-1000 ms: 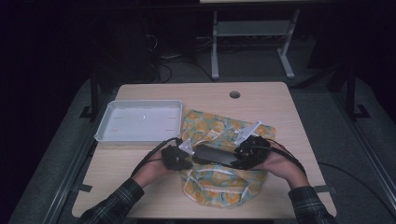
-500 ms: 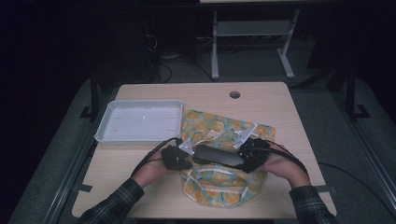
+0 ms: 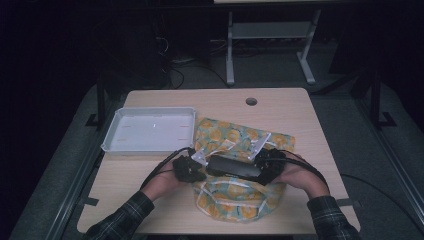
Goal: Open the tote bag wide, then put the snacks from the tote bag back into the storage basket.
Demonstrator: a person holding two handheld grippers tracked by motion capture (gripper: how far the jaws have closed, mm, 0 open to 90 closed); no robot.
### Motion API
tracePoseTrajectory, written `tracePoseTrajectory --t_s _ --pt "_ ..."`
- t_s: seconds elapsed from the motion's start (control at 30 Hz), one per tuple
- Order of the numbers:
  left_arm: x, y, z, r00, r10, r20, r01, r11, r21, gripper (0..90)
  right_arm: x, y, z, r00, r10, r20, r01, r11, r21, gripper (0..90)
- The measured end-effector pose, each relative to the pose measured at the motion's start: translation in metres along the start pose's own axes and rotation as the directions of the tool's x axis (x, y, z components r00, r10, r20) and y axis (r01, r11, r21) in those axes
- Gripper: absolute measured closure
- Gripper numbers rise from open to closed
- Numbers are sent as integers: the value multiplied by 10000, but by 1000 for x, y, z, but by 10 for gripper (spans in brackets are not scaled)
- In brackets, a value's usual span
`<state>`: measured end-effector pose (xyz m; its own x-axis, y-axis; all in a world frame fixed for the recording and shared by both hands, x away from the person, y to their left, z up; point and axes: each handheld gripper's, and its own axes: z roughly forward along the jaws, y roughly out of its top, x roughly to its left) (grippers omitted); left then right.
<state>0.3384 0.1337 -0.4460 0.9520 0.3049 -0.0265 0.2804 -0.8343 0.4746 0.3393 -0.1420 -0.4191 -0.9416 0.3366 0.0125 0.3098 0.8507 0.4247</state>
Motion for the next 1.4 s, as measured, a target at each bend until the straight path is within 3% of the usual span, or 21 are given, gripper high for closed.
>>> tracePoseTrajectory --t_s 0.4,0.93,1.1,1.4 --pt "0 0 0 10000 -22 -3 22 10000 -10 894 0 1 -3 9999 -161 20 161 9999 -6 419" --pt "0 0 0 10000 -41 18 41 10000 45 894 2 2 -25 9998 -121 145 128 9986 -522 420" --pt "1 0 -1 10000 -56 27 56 10000 53 894 0 2 -36 9999 31 108 -20 9946 -1033 420" --pt "1 0 -1 10000 -43 51 43 10000 48 894 -2 6 -49 9997 86 244 -53 9912 -1321 420"
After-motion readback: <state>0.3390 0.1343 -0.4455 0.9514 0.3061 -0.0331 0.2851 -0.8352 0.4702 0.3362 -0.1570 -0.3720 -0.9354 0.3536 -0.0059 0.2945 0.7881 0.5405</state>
